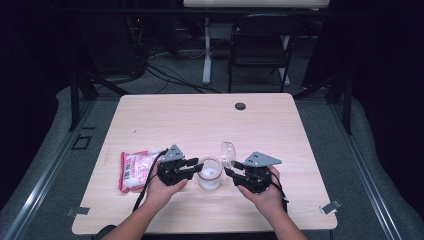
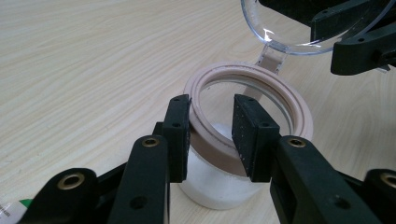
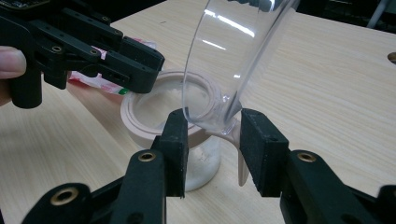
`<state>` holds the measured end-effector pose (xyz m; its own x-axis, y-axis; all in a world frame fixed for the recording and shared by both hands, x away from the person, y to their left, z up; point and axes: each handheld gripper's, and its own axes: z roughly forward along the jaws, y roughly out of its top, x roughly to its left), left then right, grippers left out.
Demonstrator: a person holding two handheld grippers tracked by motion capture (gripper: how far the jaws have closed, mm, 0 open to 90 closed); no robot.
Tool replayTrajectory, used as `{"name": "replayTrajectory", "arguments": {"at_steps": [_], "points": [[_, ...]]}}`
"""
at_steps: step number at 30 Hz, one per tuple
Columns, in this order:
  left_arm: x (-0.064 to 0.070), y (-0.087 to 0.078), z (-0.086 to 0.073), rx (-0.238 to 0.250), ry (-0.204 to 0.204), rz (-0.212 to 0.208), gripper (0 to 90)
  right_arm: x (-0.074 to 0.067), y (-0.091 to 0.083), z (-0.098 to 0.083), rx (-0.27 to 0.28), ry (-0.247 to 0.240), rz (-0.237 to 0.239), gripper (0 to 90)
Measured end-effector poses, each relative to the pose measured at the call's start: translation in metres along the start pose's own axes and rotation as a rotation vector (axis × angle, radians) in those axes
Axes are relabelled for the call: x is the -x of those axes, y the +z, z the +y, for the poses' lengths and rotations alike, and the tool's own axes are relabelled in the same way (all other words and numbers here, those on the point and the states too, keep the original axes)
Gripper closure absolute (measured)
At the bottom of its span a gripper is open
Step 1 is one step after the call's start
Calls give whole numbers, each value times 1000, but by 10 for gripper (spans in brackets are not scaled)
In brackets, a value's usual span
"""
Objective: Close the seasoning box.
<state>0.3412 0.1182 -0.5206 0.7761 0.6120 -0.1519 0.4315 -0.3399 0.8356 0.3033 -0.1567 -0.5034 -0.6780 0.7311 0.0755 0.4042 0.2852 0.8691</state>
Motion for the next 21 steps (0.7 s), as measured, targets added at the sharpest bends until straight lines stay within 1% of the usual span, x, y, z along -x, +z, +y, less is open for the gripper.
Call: {"name": "replayTrajectory", "arguments": {"at_steps": [4,8,10,12,14,16,18,21], "points": [[0,0,0,-1,-1,1,673,0,1,-1,-8,4,0,626],[0,0,0,2,1,2,674,0,2,-1,-5,12,-11,626],[1,-1,0,14,3,5,687,1,3,-1,-2,13,-8,626],[2,-3,1,26,8,-3,674,1,3,-1,-3,11,-7,629],[2,-4,0,38,16,2,664,2,3,-1,-5,15,-9,639],[2,-5,0,35,16,1,657,4,3,-1,-2,29,-8,649],[2,-6,-1,38,21,8,655,8,3,-1,0,46,2,663],[2,-10,-3,45,13,16,650,14,4,1,2,70,13,680]]}}
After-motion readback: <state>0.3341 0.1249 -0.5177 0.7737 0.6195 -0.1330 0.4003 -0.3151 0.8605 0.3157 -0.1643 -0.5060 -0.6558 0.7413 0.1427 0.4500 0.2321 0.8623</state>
